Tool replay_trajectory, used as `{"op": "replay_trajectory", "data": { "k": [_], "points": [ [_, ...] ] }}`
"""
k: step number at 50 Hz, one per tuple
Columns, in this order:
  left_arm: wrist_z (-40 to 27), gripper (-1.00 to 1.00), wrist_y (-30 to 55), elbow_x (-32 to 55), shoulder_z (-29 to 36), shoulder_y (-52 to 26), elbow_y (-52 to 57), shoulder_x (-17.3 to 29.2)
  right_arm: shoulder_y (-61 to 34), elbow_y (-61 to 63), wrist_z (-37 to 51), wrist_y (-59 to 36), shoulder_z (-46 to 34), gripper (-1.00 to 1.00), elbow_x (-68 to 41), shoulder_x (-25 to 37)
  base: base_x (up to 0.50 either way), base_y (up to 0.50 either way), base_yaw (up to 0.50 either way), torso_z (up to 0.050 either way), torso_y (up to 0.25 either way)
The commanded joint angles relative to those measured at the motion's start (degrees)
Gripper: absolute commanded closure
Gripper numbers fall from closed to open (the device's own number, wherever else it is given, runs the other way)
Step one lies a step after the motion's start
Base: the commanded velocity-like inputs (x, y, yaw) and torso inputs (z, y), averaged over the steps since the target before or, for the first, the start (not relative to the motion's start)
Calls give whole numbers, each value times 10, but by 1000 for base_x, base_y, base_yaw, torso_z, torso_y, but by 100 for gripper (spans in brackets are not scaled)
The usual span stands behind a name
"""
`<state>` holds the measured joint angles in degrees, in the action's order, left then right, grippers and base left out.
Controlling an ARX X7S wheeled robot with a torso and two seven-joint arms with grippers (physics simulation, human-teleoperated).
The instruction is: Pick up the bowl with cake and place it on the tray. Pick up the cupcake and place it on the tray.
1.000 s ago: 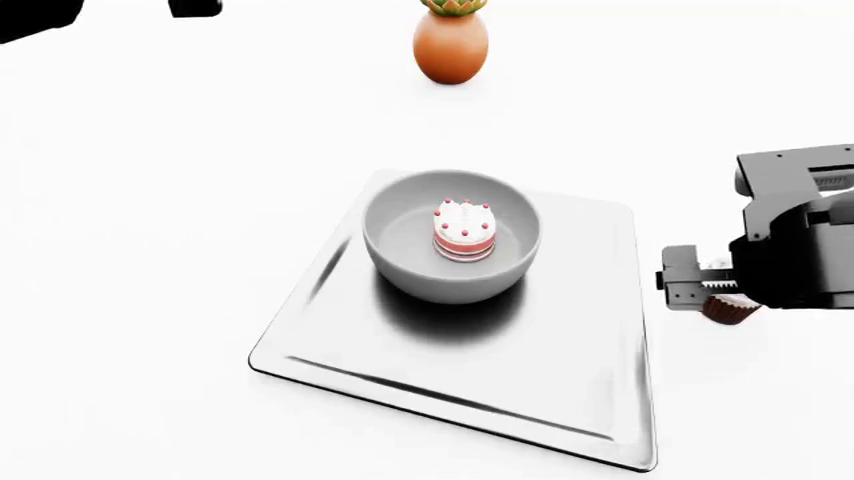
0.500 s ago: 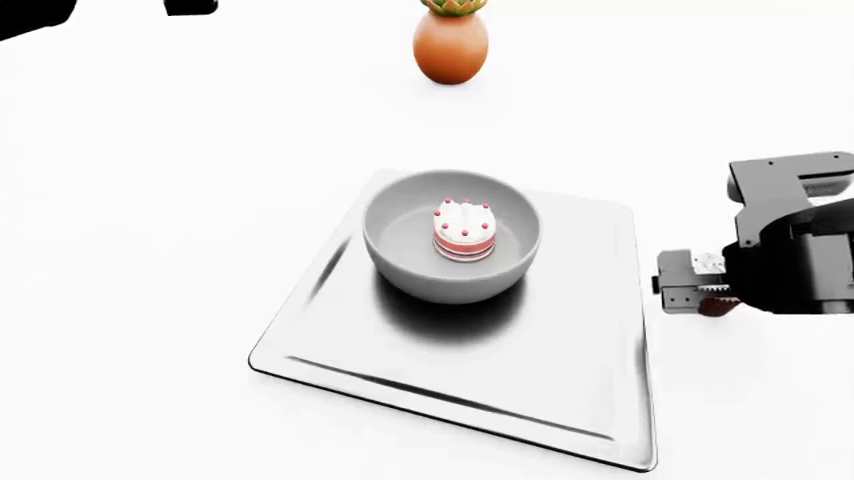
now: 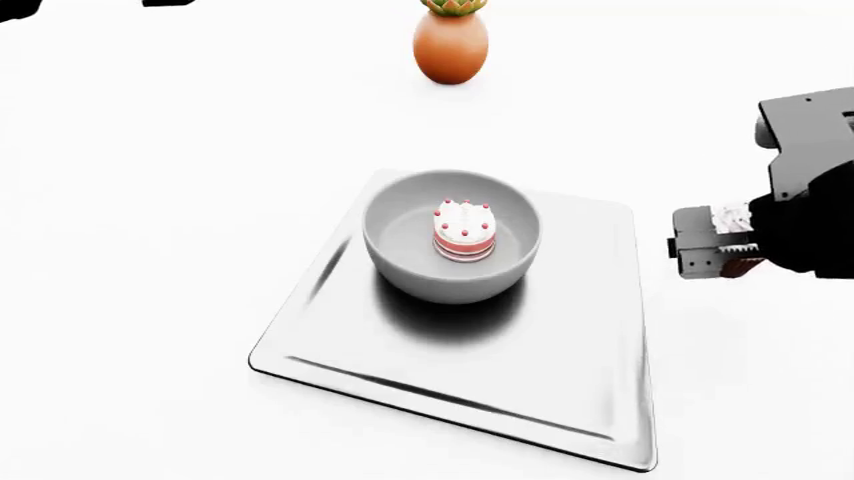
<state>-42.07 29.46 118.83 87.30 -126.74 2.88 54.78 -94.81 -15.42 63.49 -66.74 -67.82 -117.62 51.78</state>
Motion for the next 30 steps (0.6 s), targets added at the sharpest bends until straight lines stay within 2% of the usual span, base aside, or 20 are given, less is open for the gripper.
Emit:
{"op": "replay_trajectory", "data": {
  "k": [1, 14, 30],
  "points": [
    [-11, -100, 7, 4, -9, -1, 9, 9, -50, 15, 27, -52, -5, 100, -27, -22, 0, 0, 0, 0, 0],
    [-18, -100, 9, 5, -20, 4, 16, 21, -83, 50, 42, -82, -9, 100, -72, -25, 0, 0, 0, 0, 0],
    [-22, -100, 14, 3, -28, 11, 15, 20, -81, 84, -3, -84, 6, 100, -75, -62, 0, 0, 0, 0, 0]
  ]
}}
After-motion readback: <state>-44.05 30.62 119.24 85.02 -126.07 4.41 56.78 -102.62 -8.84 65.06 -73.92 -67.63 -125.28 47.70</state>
